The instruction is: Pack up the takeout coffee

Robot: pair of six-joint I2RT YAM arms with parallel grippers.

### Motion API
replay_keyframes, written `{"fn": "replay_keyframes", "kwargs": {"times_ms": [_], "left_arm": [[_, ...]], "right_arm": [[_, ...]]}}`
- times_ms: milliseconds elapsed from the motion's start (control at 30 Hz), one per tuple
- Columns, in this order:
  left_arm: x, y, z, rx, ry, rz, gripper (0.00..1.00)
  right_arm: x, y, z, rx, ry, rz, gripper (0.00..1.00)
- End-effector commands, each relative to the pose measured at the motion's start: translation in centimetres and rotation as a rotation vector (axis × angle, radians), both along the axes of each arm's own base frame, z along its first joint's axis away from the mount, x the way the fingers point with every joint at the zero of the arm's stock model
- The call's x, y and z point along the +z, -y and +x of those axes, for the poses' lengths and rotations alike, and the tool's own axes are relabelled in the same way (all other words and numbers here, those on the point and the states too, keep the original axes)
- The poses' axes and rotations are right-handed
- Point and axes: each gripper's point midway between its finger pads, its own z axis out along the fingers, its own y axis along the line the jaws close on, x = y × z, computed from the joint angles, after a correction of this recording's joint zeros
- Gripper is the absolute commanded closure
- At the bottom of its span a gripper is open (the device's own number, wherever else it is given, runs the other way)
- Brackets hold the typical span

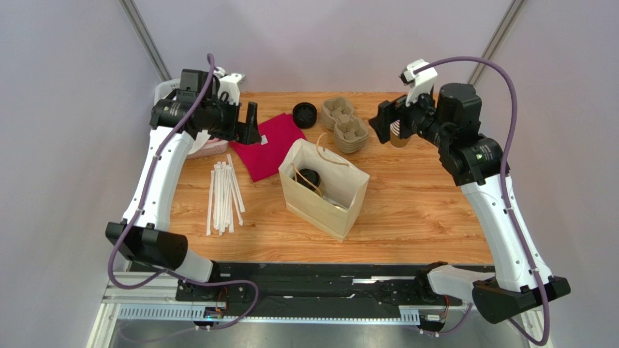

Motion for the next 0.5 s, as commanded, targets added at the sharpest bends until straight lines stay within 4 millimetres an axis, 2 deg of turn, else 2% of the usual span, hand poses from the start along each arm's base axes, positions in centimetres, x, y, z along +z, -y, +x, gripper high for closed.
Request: {"fn": "replay_keyframes", "kwargs": {"times_ms": [0,67,133,267,400,467], "left_arm": [[-1.1,-0.2,0.3,-0.043,-0.04,0.028,0.01],[-1.9,-0.3,1.1,-0.038,-0.045,0.042,0.01],[-3.0,-0.6,1.8,-0.041,-0.047,0.071,0.01],[-6.5,-1.8,2.4,0.0,-0.11,0.144,0.01],[-8.9,-1.7,2.3,0.003,-0.153,0.143,0.01],[-9.9,-2.1,2.2,0.002,-0.164,0.168,0.01]], "right_arm": [[-3.8,4.5,0.4,-0.144,-0.132,0.047,0.04],[-6.4,6.3,0.1,-0.192,-0.187,0.039,0.03],[-7.8,7.3,-0.2,-0.219,-0.207,0.019,0.03],[-11.5,9.1,-1.6,-0.265,-0.269,0.001,0.02],[-13.8,9.8,-2.5,-0.287,-0.312,-0.002,0.02],[-13.9,9.9,-2.6,-0.298,-0.327,0.026,0.01]]}}
